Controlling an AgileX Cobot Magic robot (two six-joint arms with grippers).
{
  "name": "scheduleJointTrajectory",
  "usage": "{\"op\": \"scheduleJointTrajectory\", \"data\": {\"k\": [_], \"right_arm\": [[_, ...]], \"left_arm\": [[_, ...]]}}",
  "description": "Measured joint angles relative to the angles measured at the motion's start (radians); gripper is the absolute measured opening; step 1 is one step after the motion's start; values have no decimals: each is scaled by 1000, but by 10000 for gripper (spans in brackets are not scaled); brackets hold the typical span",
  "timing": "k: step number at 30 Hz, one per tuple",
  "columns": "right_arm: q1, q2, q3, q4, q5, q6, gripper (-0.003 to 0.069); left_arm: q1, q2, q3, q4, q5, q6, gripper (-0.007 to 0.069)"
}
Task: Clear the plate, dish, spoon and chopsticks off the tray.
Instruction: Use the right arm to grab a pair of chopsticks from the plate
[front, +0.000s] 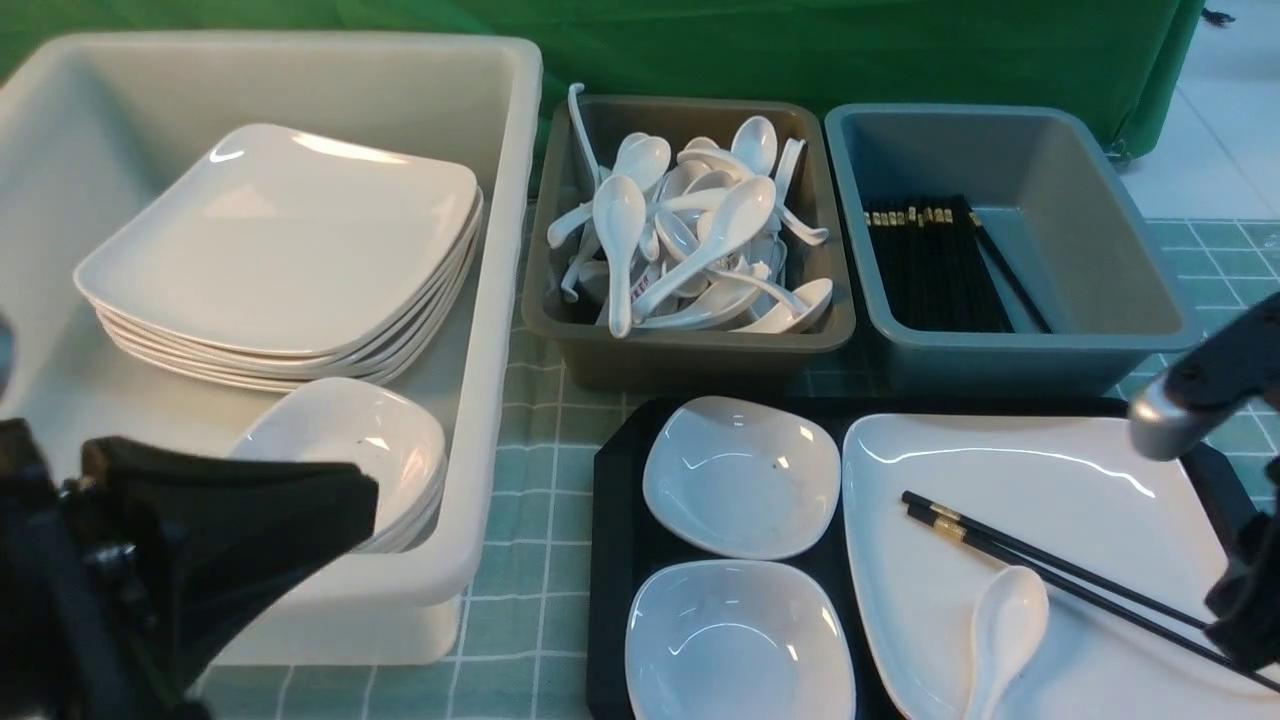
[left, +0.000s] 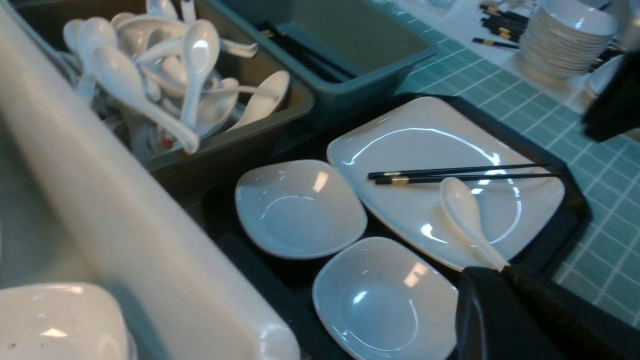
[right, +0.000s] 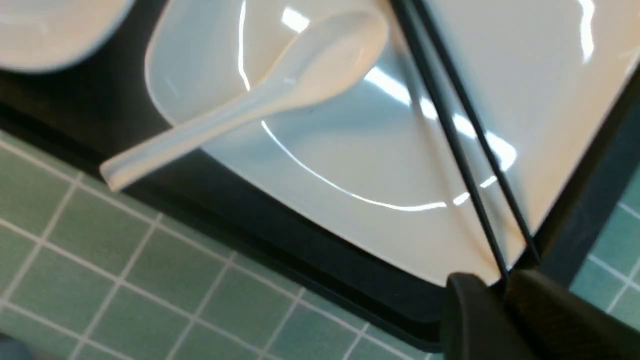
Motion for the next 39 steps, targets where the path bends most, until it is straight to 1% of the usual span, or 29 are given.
{"op": "scheduleJointTrajectory", "data": {"k": [3,4,5,6,7,8,9,17,21,24,26,28,29,30,31,32,33,34,35,36,39], "right_arm": [[-14,127,-8,3,-22,-50,298],[-24,172,-13,5,-35,-69,346],[-43,228,-28,9,-57,-98,415],[-56,263,-38,10,-76,-117,450],[-58,276,-42,10,-84,-120,456],[-75,315,-56,10,-113,-148,489],[-90,344,-67,10,-132,-173,503],[-149,452,-78,10,-232,-224,512],[-158,508,-78,11,-290,-235,512],[-158,525,-83,12,-305,-243,512],[-158,529,-87,14,-302,-245,496],[-158,530,-87,23,-299,-245,425],[-158,530,-87,26,-295,-245,402],[-158,530,-87,30,-290,-245,360],[-158,530,-87,30,-289,-245,351],[-158,530,-87,34,-276,-245,275],[-158,530,-87,35,-261,-245,215],[-158,530,-87,32,-256,-247,195],[-158,530,-87,26,-245,-247,147],[-158,529,-87,24,-236,-247,123],[-150,500,-85,17,-192,-255,126]], "left_arm": [[0,-65,0,0,46,2,17],[0,-83,0,0,59,3,17],[0,-113,0,0,83,3,17],[0,-128,0,0,91,3,17],[0,-131,0,0,91,3,17],[0,-145,0,0,100,3,17],[0,-155,0,1,110,3,17],[0,-163,0,3,123,3,17],[0,-163,0,11,123,7,17],[0,-163,0,12,123,7,17],[0,-163,0,13,123,7,17],[0,-163,0,15,123,7,17],[0,-163,0,15,123,7,17],[0,-163,0,15,123,7,17],[0,-163,0,15,123,7,17],[0,-163,0,15,123,8,17],[0,-163,0,15,123,9,17],[0,-163,0,15,123,9,17],[0,-163,0,15,123,10,17],[0,-163,0,15,121,16,17],[0,-163,0,15,112,30,17]]}}
